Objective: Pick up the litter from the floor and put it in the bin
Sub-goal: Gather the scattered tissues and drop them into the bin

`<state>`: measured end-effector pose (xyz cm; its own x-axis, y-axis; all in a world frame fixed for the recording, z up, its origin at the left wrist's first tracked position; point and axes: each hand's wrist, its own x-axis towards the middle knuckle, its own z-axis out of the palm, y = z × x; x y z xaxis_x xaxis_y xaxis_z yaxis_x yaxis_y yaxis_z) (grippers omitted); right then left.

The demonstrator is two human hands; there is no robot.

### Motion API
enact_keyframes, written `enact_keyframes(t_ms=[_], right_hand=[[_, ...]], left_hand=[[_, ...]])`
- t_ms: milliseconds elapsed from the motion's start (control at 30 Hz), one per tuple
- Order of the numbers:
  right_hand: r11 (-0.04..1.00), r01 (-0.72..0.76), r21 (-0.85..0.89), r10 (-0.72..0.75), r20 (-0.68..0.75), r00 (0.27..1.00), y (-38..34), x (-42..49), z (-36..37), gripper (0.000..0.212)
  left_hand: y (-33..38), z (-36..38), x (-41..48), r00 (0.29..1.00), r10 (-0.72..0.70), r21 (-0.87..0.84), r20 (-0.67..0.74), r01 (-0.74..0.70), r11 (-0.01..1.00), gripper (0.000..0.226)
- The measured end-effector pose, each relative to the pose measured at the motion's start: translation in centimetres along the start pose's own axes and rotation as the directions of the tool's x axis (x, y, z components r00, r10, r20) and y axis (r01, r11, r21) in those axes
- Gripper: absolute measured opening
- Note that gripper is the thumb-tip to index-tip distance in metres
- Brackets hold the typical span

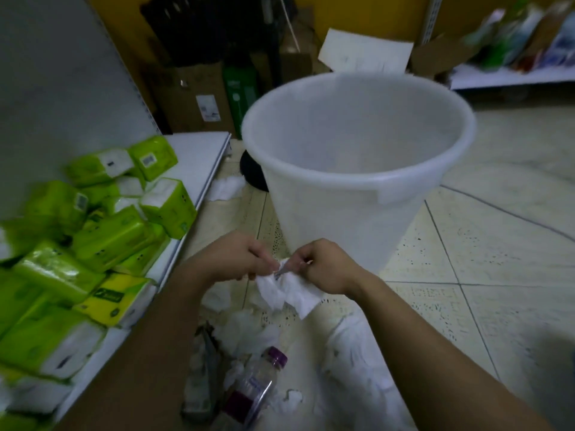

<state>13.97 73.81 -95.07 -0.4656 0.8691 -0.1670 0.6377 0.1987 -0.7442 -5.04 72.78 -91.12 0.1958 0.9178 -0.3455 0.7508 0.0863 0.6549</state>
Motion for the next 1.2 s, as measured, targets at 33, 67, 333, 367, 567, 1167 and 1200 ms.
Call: enact_keyframes(t_ms=[33,67,333,367,567,1167,1200], right_hand=[[0.999,0.035,0.013,-0.035,-0.026,0.999,-1.4,-0.4,-1.2,0.028],[0.997,0.071,0.026,-0.069,-0.070,0.995,-2.9,-0.8,-2.5,0.027],[0.939,0.338,0.058,-0.242,-0.585,0.774,-11.0,-5.1,-14.2,0.011],[0.954,0.299,0.036,-0.198,-0.673,0.713,-10.8,-5.1,-15.4,0.010],[0.969,-0.192,-0.153,0.095,-0.485,0.869,-5.2,-3.2,-15.7,0.035],[0.995,-0.076,-0.067,0.077,0.005,0.997,-2.1,-4.4,-3.5,0.010],[0.988,-0.121,-0.098,0.128,0.067,0.989,-0.8,-4.2,-1.5,0.010]], left_hand=[[1.4,-1.3,-0.7,0.999,0.016,-0.005,-0.032,-0.017,1.000,0.019],[2.9,-2.6,-1.5,0.997,0.044,-0.019,-0.071,-0.046,0.999,0.017],[12.4,-9.5,-5.9,0.728,0.262,-0.263,-0.634,-0.521,0.812,0.019],[13.2,-9.0,-5.3,0.680,0.244,-0.228,-0.691,-0.525,0.820,0.019],[14.6,-2.0,-1.4,0.920,0.224,0.187,-0.323,-0.170,0.968,0.054],[-1.3,8.6,-2.1,0.897,0.081,0.044,-0.435,-0.068,0.997,0.017],[-3.2,9.8,-2.5,0.937,0.016,0.056,-0.349,0.003,0.998,0.021]])
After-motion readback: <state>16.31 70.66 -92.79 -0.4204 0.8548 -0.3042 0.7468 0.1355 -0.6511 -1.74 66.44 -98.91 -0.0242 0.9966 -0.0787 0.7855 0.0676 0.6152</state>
